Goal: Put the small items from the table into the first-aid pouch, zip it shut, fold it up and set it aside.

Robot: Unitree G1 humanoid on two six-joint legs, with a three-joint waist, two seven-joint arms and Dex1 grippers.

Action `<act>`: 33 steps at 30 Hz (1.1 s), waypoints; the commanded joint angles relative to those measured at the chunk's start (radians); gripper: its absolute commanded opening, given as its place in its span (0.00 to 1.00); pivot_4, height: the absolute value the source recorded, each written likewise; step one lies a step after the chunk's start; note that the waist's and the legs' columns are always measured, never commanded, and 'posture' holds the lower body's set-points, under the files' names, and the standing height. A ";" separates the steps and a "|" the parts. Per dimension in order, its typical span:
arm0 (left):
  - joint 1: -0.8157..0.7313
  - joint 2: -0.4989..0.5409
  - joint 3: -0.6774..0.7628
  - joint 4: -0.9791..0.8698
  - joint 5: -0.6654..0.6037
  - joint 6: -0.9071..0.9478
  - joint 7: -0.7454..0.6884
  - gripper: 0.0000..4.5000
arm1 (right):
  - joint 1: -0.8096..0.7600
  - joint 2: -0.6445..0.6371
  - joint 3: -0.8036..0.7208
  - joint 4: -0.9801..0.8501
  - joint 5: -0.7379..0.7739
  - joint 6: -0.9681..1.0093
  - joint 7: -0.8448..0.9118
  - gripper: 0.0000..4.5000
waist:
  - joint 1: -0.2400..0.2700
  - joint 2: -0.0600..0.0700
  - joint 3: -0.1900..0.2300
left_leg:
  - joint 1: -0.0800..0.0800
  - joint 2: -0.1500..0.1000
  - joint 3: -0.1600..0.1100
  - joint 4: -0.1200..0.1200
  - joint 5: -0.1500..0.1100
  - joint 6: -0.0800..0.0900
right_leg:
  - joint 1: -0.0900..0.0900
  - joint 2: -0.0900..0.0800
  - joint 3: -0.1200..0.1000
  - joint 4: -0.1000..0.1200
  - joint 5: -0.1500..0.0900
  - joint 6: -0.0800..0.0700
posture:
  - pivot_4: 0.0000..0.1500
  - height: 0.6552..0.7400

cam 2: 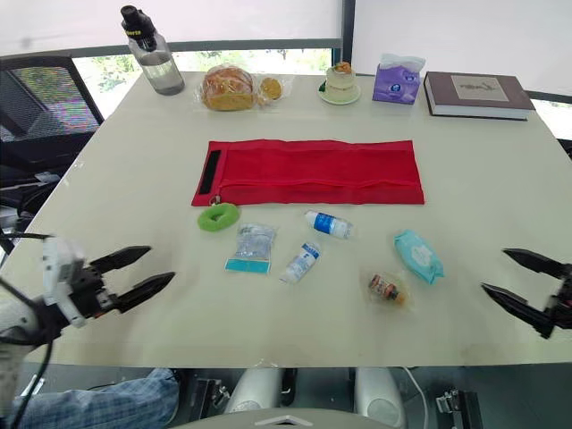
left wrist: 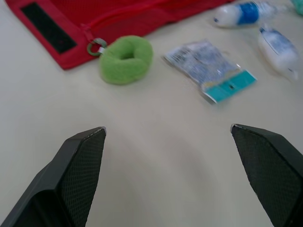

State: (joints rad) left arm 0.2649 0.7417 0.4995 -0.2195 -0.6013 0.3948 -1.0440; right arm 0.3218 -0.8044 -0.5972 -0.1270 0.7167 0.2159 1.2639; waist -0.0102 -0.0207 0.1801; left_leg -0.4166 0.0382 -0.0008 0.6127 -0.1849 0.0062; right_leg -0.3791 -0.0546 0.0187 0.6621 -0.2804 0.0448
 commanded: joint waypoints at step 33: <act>-0.546 -0.256 -0.147 0.180 -0.405 0.910 0.532 0.65 | -0.247 0.000 0.266 -0.411 0.027 0.103 -0.139 1.00 | 0.024 -0.001 -0.001 | -0.001 -0.002 -0.002 0.006 0.000 0.000 | 0.003 0.008 -0.003 0.002 0.005 0.004 | 1.00 1.00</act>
State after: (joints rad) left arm -0.2748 0.4970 0.3645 -0.0445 -1.0016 1.2919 -0.5163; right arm 0.0846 -0.8086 -0.3247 -0.5284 0.7425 0.3418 1.1271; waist 0.0135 -0.0213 0.1793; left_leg -0.4174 0.0359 -0.0033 0.6182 -0.1846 0.0063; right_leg -0.3763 -0.0466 0.0158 0.6638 -0.2756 0.0493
